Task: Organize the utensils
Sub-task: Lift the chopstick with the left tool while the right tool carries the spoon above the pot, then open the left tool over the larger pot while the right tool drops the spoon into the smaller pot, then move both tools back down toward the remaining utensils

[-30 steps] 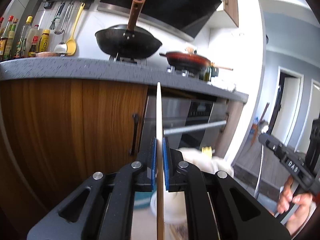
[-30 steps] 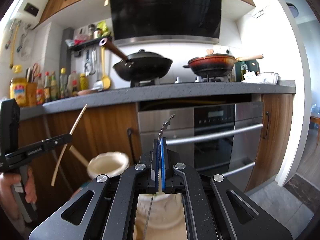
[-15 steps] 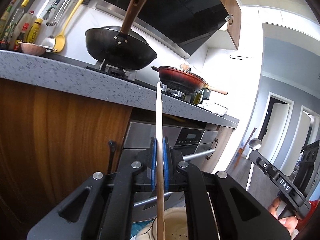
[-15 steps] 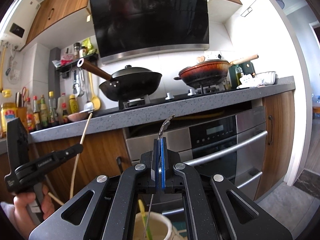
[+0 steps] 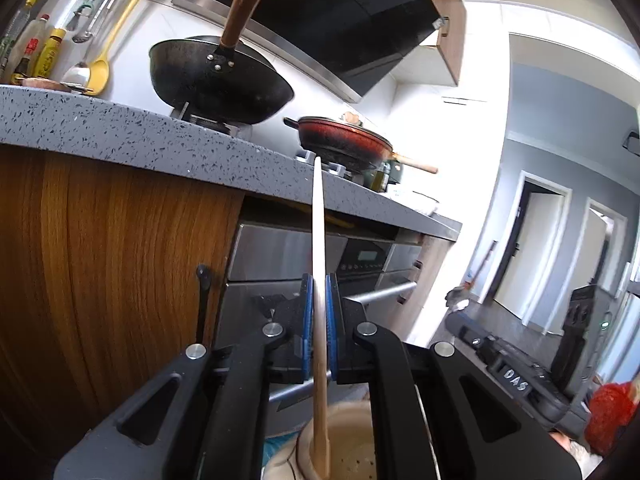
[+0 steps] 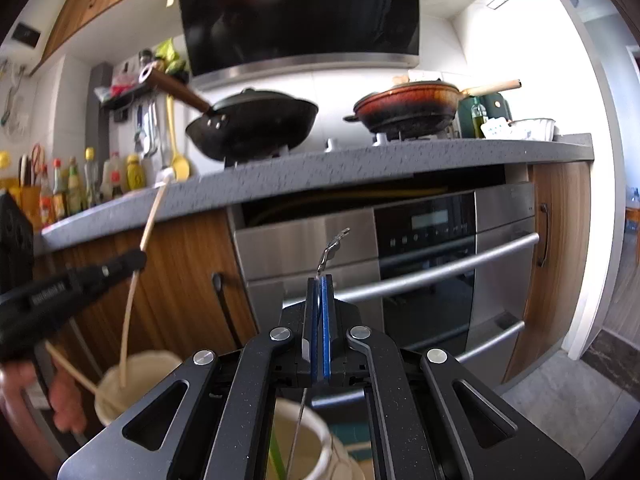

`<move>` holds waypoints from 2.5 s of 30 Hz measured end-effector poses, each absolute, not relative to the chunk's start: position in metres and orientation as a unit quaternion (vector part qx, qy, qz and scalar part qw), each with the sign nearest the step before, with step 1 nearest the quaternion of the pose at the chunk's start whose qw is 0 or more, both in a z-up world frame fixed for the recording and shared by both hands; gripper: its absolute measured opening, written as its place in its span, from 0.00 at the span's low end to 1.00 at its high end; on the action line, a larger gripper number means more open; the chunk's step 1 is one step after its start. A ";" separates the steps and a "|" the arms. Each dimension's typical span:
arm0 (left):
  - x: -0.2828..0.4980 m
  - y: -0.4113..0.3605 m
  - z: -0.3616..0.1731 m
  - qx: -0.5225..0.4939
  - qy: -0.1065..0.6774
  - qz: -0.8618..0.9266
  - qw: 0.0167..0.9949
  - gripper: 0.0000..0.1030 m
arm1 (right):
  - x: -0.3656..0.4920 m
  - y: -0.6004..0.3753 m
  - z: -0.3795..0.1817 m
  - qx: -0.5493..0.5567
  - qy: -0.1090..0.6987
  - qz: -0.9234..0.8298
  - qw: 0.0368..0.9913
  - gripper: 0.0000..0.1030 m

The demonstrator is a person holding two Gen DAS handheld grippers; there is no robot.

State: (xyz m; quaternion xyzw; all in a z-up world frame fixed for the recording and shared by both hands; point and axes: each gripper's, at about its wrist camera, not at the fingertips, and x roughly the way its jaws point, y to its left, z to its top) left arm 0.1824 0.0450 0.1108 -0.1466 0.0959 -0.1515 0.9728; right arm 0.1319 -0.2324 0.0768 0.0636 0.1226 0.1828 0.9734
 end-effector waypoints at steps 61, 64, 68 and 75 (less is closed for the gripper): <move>0.020 0.046 0.056 -0.060 0.185 -0.006 0.981 0.92 | -0.004 -0.271 0.031 0.074 0.195 0.190 0.959 0.89; 0.015 0.040 0.049 -0.050 0.203 -0.006 0.978 0.92 | -0.009 -0.270 0.023 0.065 0.210 0.188 0.957 0.90; 0.017 0.032 0.036 -0.032 0.235 -0.008 0.971 0.92 | -0.009 -0.262 0.010 0.042 0.246 0.185 0.951 0.90; 0.033 0.017 0.002 -0.006 0.316 -0.010 0.949 0.92 | -0.006 -0.252 -0.002 0.018 0.277 0.185 0.943 0.90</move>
